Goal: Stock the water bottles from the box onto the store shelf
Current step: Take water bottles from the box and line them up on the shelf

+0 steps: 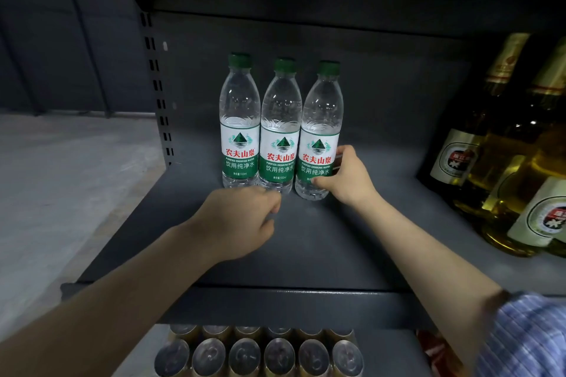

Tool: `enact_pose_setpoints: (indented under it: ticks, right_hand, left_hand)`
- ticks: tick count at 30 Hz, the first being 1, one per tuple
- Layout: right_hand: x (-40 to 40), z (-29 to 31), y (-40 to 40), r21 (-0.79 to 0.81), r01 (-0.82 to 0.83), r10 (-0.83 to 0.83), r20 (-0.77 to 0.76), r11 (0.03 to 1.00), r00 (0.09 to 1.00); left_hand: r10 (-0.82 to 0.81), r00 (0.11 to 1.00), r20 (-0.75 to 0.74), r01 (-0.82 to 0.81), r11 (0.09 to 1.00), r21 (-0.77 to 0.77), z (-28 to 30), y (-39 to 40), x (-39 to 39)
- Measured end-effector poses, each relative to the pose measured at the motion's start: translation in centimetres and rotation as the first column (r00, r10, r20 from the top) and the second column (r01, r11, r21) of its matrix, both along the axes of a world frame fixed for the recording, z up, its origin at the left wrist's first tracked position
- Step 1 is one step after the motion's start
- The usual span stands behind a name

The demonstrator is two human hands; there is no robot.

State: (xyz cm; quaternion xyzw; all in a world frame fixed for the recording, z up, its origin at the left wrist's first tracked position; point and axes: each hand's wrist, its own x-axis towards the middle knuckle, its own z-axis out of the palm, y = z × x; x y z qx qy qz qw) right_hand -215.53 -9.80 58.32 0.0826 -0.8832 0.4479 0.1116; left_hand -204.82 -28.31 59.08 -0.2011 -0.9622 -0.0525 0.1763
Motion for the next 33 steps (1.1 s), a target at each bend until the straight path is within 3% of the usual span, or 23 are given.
enact_pose_setpoints:
  ticks: [12, 33]
  right_hand:
    - [-0.1, -0.1, -0.5, -0.044, -0.01, 0.01, -0.005, 0.999, 1.0]
    - [5.7, 1.1, 3.8, 0.025, -0.051, 0.051, 0.008, 0.998, 0.999]
  left_hand:
    - [-0.003, 1.0, -0.012, 0.003, 1.0, 0.014, -0.1, 0.1, 0.2]
    - [0.077, 0.996, 0.032, -0.077, 0.997, -0.005, 1.9, 4.2, 4.3]
